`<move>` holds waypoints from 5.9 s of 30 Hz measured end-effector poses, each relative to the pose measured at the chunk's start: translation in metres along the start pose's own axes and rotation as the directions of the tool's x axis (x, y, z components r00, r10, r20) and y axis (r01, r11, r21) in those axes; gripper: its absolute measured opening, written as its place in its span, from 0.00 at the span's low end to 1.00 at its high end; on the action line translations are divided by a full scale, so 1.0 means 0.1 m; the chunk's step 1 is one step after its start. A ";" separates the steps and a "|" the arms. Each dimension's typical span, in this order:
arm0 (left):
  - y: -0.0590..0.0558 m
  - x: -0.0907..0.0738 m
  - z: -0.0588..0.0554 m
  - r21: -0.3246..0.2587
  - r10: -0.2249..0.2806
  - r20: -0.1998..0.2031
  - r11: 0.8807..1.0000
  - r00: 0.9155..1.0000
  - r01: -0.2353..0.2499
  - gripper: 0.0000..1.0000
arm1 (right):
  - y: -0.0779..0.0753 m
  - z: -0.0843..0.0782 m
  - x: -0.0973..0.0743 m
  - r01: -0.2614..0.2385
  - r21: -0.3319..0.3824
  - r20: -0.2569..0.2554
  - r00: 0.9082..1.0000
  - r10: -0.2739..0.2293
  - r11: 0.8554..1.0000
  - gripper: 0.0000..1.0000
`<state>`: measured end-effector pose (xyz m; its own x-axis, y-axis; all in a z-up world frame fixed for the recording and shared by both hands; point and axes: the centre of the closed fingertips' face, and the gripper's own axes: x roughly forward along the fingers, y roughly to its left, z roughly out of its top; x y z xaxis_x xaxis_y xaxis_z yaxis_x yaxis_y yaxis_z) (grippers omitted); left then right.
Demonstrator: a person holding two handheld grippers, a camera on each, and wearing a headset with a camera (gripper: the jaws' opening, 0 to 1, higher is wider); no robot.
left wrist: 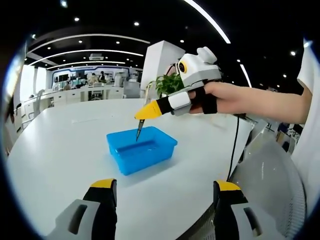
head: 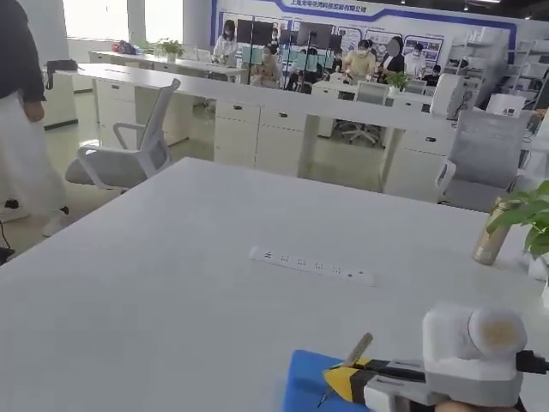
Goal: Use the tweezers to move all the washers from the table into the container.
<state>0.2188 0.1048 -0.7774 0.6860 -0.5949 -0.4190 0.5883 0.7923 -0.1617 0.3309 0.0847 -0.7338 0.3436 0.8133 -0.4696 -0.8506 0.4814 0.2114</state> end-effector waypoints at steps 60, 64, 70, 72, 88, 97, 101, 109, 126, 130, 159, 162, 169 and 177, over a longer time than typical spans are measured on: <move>-0.63 -0.10 0.55 0.418 -0.345 -0.233 0.809 0.909 0.414 0.18 | 1.03 -0.93 -0.44 -0.205 -0.583 -0.244 0.967 0.072 0.786 0.04; -0.70 -0.15 0.55 0.495 -0.330 -0.289 0.752 0.899 0.435 0.17 | 1.08 -0.91 -0.49 -0.189 -0.596 -0.230 0.971 0.059 0.781 0.04; -0.82 -0.17 0.50 0.544 -0.331 -0.342 0.693 0.880 0.472 0.15 | 1.09 -0.96 -0.54 -0.156 -0.647 -0.234 0.972 0.001 0.746 0.04; -0.86 -0.17 0.47 0.552 -0.340 -0.355 0.676 0.871 0.488 0.15 | 1.10 -0.95 -0.56 -0.145 -0.656 -0.228 0.974 -0.011 0.741 0.03; -0.96 -0.24 0.37 0.613 -0.320 -0.386 0.612 0.865 0.500 0.00 | 1.05 -1.08 -0.61 -0.165 -0.698 -0.304 0.949 -0.079 0.697 0.04; -0.90 -0.21 0.40 0.653 -0.269 -0.378 0.601 0.886 0.461 0.00 | 0.98 -1.10 -0.61 -0.158 -0.679 -0.304 0.949 -0.079 0.717 0.04; -0.80 -0.16 0.31 0.634 -0.238 -0.404 0.623 0.883 0.458 0.00 | 0.90 -1.17 -0.61 -0.144 -0.669 -0.313 0.945 -0.100 0.730 0.03; -0.70 -0.11 0.13 0.622 -0.211 -0.457 0.618 0.864 0.480 0.00 | 0.87 -1.30 -0.58 -0.147 -0.621 -0.309 0.949 -0.068 0.770 0.04; -0.56 0.21 -0.13 0.525 -0.181 -0.597 0.648 0.782 0.551 0.00 | 0.67 -1.58 -0.37 -0.233 -0.549 -0.392 0.920 -0.001 0.802 0.04; -0.55 0.21 -0.15 0.504 -0.186 -0.613 0.656 0.768 0.561 0.00 | 0.68 -1.59 -0.34 -0.219 -0.505 -0.371 0.928 0.019 0.835 0.04; -0.42 0.20 -0.35 0.445 -0.166 -0.676 0.685 0.718 0.577 0.00 | 0.21 -1.05 -1.08 0.184 -0.077 0.002 0.983 -0.185 0.980 0.24; -0.40 0.20 -0.40 0.440 -0.161 -0.683 0.688 0.713 0.577 0.00 | 0.07 -0.96 -1.20 0.260 -0.018 0.060 0.964 -0.258 0.966 0.23; -0.37 0.18 -0.47 0.432 -0.150 -0.690 0.699 0.708 0.569 0.00 | -0.17 -0.76 -1.52 0.356 0.175 0.201 0.900 -0.387 0.918 0.25; -0.32 0.22 -0.56 0.423 -0.133 -0.712 0.702 0.689 0.573 0.00 | -0.24 -0.84 -1.76 0.363 0.283 0.226 0.874 -0.429 0.888 0.25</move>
<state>0.1905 0.0741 -0.8315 0.0896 -0.4190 -0.9035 0.9871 0.1583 0.0245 0.2574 -0.0969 -0.7280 0.7556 0.5784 -0.3074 -0.5182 0.8149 0.2596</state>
